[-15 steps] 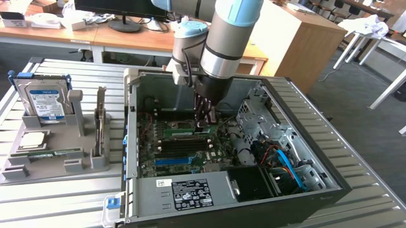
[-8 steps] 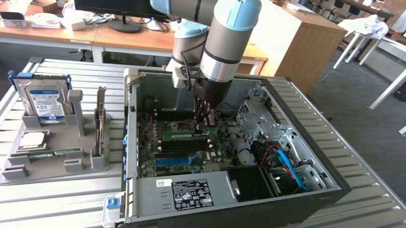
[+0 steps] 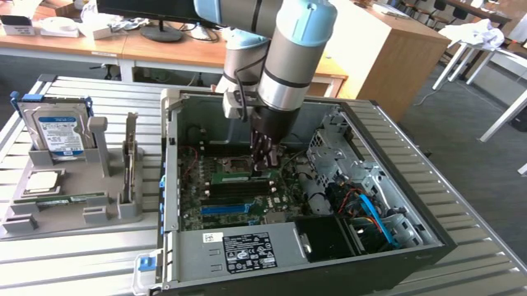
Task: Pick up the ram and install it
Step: 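Insert the ram into the slot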
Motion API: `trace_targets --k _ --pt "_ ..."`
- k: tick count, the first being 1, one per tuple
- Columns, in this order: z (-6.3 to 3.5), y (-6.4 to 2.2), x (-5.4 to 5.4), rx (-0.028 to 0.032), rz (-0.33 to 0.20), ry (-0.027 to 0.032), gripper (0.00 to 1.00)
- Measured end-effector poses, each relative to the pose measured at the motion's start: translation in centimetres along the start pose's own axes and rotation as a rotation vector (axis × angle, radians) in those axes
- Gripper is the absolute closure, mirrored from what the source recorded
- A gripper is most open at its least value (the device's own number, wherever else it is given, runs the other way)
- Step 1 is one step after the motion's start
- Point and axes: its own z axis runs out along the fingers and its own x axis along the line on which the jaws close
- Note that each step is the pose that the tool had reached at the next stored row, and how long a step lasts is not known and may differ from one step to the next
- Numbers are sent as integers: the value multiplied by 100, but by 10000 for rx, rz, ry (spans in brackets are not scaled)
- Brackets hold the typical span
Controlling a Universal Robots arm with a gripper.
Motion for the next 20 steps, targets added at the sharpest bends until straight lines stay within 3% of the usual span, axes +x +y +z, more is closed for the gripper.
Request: trace_targets --k 20 --pt "131 -4 0 0 84 -1 88"
